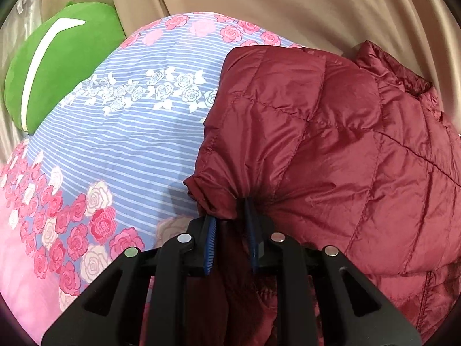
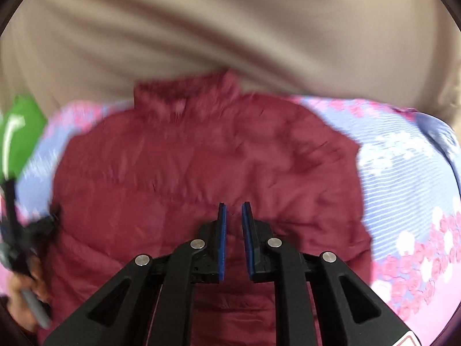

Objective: Fold large clothes

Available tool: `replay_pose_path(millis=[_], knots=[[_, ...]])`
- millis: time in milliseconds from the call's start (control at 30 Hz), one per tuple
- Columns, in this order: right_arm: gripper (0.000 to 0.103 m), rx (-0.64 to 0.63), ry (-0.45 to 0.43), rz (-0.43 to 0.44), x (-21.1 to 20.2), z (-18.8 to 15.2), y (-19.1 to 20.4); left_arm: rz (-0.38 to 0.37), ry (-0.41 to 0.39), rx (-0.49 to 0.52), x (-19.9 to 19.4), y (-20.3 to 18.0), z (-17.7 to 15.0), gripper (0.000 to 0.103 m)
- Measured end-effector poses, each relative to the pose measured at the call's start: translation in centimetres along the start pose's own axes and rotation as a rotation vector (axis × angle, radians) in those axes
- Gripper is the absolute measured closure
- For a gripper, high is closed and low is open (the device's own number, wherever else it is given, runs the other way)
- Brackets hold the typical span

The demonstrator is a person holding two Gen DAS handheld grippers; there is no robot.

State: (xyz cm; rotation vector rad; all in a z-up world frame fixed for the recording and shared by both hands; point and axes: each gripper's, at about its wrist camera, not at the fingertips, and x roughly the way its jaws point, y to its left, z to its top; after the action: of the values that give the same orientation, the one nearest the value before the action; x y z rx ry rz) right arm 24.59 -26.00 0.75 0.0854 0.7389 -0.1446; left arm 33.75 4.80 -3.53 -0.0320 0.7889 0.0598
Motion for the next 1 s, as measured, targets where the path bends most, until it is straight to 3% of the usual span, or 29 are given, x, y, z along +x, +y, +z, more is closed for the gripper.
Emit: replay_pose_path(millis=[67,233,300,367,400,567,633,700,733,767,800,933,1000], knots=[[0.1,-0.016,0.04,-0.056,2.4,-0.6,-0.3,0.005,0.001,0.004,0.0,-0.1,0.0,0.084],[0.101,0.089,0.033,-0.067,2.4,-0.7,-4.1,0.0,0.001,0.002,0.1,-0.1,0.1,0.082],[0.092,0.112,0.005,-0.086,0.4,-1.0,-5.6,-0.013,0.003,-0.023,0.1,0.5,-0.1,0.075],[0.088,0.103,-0.023,-0.11,-1.5,-1.9,-6.5,-0.028,0.015,-0.077,0.2,1.6,-0.3,0.059],[0.086,0.099,-0.029,-0.105,-2.2,-2.4,-6.9,-0.04,0.024,-0.11,0.1,2.4,-0.6,0.057],[0.048,0.095,0.01,-0.013,-3.2,-4.5,-8.1,-0.066,0.023,-0.135,-0.9,3.4,-2.0,0.056],[0.045,0.078,0.05,0.021,-1.5,-4.2,-7.6,-0.059,0.024,-0.129,-1.3,3.3,-2.5,0.055],[0.052,0.073,0.093,0.036,0.3,-4.0,-6.9,-0.055,0.024,-0.13,-1.7,3.5,-3.0,0.055],[0.082,0.056,0.113,0.017,1.4,-3.7,-6.3,-0.055,0.024,-0.131,-1.9,3.6,-3.2,0.055],[0.098,0.044,0.109,0.005,1.6,-3.5,-6.0,-0.057,0.023,-0.133,-2.1,3.8,-3.5,0.055],[0.102,0.045,0.092,-0.002,1.4,-2.9,-5.7,-0.058,0.023,-0.134,-2.2,3.9,-3.7,0.055],[0.103,0.076,-0.126,-0.047,-2.5,0.2,-6.1,-0.056,0.022,-0.129,-2.6,4.2,-4.2,0.055],[0.103,0.081,-0.072,-0.08,-0.3,1.0,-6.7,-0.05,0.025,-0.121,-2.5,4.1,-4.2,0.054]])
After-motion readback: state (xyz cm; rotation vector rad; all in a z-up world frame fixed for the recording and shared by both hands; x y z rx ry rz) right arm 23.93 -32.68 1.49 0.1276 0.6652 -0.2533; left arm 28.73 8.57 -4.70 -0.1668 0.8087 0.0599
